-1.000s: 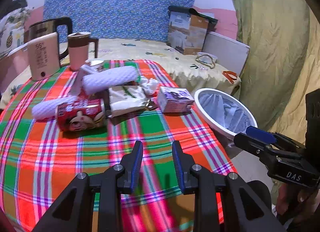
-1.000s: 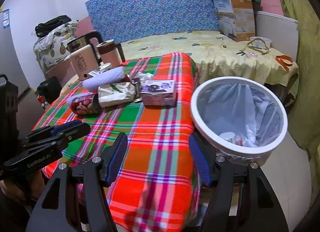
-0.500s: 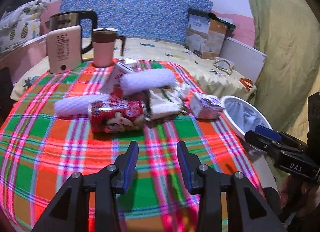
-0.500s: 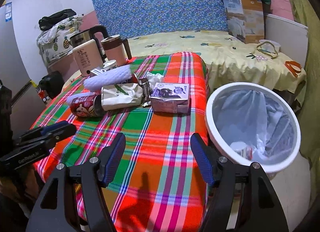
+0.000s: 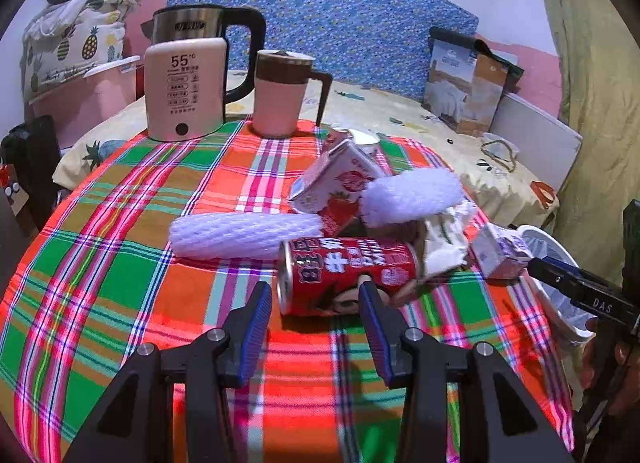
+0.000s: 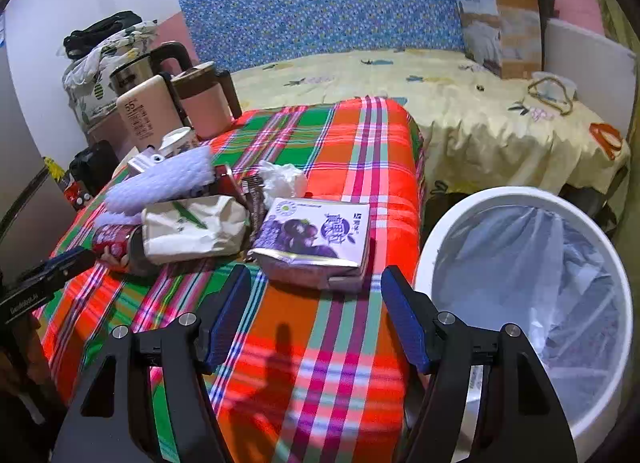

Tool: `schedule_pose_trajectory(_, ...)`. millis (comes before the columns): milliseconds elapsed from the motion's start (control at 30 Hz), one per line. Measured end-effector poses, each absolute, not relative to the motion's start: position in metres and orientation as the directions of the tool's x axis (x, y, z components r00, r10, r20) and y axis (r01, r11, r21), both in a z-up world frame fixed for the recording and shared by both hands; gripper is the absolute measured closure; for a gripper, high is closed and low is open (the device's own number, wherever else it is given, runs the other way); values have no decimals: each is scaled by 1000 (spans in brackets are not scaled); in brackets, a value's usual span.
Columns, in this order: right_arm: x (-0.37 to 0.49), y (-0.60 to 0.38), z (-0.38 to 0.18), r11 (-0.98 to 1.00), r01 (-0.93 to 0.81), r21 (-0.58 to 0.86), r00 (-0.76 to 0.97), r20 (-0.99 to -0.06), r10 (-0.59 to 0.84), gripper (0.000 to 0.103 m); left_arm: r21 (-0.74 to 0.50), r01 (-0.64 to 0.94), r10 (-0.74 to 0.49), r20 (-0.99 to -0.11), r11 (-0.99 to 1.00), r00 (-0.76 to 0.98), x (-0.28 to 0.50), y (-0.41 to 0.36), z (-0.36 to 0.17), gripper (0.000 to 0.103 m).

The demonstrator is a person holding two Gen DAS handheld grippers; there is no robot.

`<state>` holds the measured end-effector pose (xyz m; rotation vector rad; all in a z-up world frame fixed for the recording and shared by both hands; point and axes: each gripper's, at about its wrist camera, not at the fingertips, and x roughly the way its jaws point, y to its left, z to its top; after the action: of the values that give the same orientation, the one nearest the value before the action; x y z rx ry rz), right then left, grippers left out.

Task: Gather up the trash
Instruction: 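Grasp the purple milk carton with the right gripper while the left gripper grasps the red can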

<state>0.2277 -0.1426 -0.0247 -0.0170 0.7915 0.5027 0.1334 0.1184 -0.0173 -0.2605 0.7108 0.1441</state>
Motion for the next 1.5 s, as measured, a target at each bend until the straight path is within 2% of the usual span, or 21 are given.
schedule_pose_trajectory(633,190,-116,-19,778,-597,197,485,-683,546,34,-254,-14,-158,-643,967,749,119,70,-19,58)
schedule_pose_trajectory(900,203,-132,-6,817,-558,145,576,-641,507,34,-200,-29,-100,-604,979,791,113,81,-2,58)
schedule_pose_trajectory(1000,215,-133,-8,820,-558,127,585,-642,497,34,-185,-15,-100,-599,983,795,122,87,-2,52)
schedule_pose_trajectory(1500,229,-125,-25,787,-608,105,533,-681,502,34,-189,45,-162,-665,981,729,149,72,-31,50)
